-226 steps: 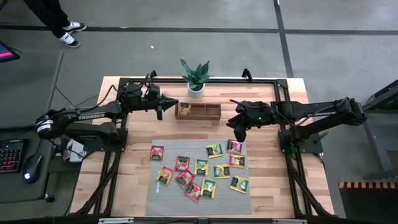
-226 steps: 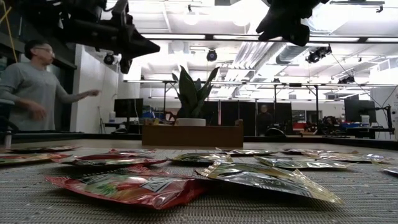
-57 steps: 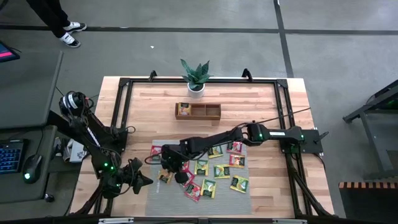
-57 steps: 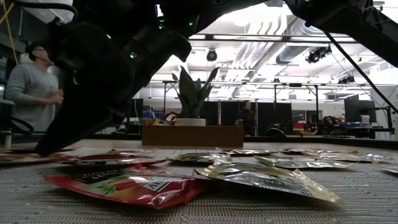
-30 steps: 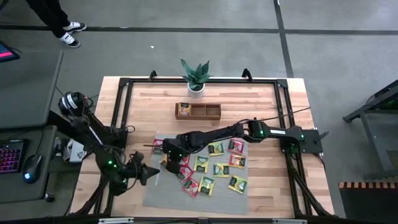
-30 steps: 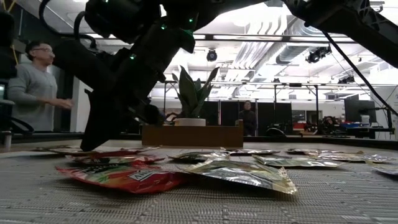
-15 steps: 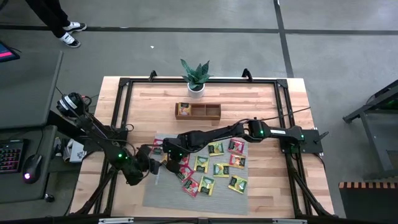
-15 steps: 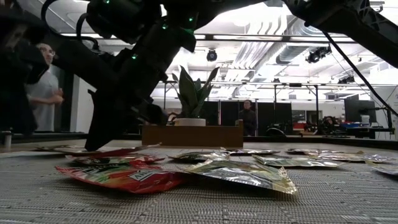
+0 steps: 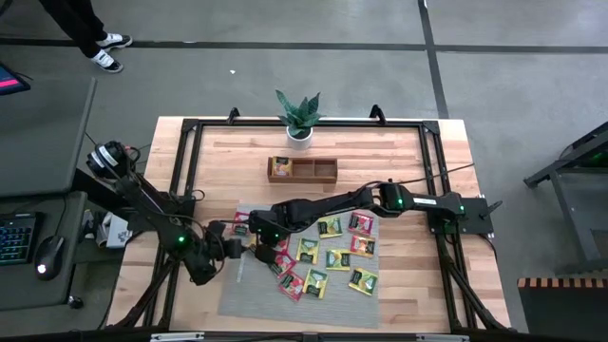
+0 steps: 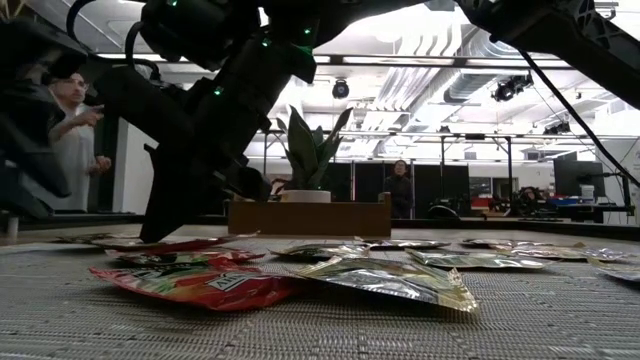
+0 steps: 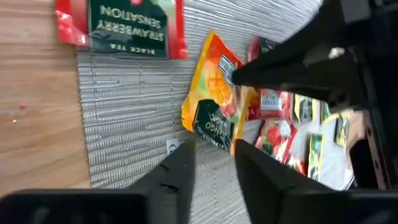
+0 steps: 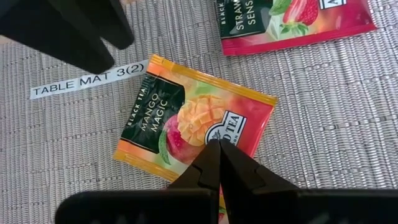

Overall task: Pick & Place Tea
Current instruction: Put the orange tea bag into the left section of the wooden organizer

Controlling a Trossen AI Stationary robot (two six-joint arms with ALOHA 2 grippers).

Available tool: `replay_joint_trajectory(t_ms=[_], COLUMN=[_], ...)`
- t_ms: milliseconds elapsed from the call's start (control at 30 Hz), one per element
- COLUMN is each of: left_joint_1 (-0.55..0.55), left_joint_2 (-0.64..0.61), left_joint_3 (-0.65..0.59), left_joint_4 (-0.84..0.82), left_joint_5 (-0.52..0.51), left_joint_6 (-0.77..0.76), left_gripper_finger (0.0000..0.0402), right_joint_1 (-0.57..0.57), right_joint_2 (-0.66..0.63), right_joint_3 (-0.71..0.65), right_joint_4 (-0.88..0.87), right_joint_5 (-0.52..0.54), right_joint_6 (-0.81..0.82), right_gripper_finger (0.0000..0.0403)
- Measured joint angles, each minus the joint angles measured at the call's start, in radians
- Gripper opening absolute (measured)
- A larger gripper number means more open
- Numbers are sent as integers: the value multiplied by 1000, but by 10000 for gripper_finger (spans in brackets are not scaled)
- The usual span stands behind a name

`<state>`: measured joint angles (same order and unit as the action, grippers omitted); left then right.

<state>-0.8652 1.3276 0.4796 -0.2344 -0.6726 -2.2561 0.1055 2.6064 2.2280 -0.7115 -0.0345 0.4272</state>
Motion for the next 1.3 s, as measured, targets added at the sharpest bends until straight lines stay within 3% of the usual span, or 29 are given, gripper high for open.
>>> replay_joint_trajectory(t_ms=[167, 333, 1167, 1300], left_joint_1=[44, 85, 93, 93], left_joint_2=[3, 19, 81, 82], left_joint_3=[0, 0, 1, 1], left_joint_4=[-1, 1, 70, 70], left_joint_5=[39, 98, 80, 71], left_joint_6=[-27, -36, -63, -63], left_gripper_finger=[193, 224, 226, 211], right_joint_1=[-1, 0, -9, -9], right_joint_2=[0, 0, -13, -13], right_joint_3=[-1, -1, -3, -3], right_joint_4=[9, 11, 123, 133], right_joint_5=[-15, -22, -46, -48], right_joint_6=[-1, -1, 44, 44], right_gripper_finger=[0, 0, 0, 0])
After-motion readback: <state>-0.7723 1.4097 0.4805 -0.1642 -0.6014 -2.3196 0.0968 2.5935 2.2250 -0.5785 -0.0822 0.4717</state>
